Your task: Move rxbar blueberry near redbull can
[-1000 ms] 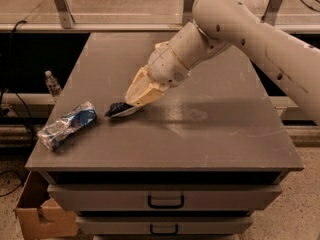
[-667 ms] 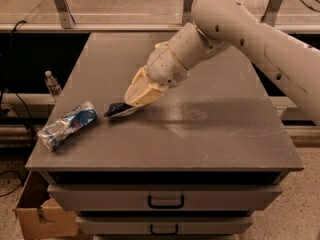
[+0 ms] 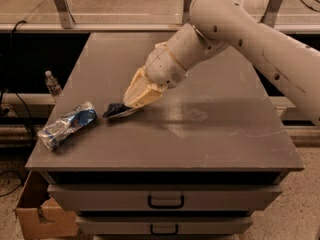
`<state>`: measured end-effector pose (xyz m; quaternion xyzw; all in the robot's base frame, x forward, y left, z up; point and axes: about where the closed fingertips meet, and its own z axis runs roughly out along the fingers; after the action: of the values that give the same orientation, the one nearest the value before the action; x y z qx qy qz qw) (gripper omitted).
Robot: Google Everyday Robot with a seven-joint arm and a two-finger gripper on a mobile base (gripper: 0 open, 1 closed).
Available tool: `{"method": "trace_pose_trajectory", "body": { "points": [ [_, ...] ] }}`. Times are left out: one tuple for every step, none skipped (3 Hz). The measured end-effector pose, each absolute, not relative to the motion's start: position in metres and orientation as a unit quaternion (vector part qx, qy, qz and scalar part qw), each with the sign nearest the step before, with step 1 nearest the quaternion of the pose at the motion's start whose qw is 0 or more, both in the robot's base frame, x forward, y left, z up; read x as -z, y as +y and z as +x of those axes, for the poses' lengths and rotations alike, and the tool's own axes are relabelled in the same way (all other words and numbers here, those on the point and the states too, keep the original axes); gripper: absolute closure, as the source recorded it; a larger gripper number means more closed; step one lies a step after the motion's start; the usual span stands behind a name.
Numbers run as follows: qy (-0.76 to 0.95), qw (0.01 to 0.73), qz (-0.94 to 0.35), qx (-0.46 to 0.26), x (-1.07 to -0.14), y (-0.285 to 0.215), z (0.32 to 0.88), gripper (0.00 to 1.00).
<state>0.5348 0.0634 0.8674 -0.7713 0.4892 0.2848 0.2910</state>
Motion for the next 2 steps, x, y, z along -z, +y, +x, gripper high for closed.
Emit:
{"method": "trace_pose_trajectory", "body": {
  "points": [
    [0.488,0.29,-0.772,-0.286,-0.8669,0.0652,0.5342,0.12],
    [0.487,0.29,-0.773,-0.286,-0.8664,0.0668,0.5336,0.0]
  ]
}}
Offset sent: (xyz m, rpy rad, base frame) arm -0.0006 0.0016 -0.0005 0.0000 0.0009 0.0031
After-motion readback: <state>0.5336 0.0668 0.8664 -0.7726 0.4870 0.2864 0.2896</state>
